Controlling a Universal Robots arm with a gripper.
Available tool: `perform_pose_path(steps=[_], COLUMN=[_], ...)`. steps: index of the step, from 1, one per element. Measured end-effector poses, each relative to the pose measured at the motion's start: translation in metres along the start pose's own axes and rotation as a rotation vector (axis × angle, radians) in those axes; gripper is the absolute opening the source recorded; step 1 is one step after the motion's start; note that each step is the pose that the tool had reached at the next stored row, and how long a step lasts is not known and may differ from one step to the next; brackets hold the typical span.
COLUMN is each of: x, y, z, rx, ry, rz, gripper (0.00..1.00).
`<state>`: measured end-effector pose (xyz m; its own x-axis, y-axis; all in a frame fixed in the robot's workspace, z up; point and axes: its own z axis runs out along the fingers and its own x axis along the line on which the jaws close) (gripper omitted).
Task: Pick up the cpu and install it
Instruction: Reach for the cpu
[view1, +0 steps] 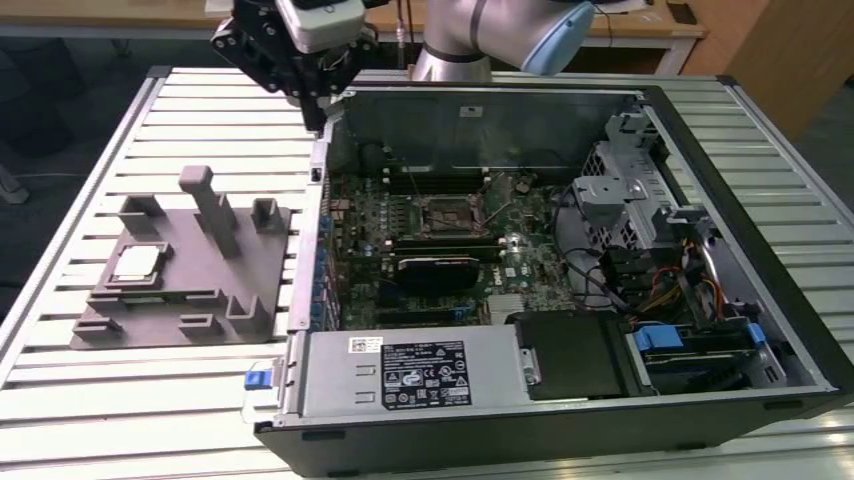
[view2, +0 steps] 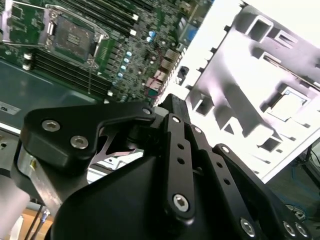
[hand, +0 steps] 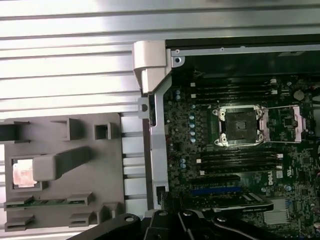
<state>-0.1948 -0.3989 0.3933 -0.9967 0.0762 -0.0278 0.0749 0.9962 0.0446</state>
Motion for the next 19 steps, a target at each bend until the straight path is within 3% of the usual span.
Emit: perform_pose_path(steps=[19], x=[0.0544], y=[-0.0041], z=[-0.0017], rx=[-0.0002], ry=[-0.0025], rz=[0.000], gripper=[0.11])
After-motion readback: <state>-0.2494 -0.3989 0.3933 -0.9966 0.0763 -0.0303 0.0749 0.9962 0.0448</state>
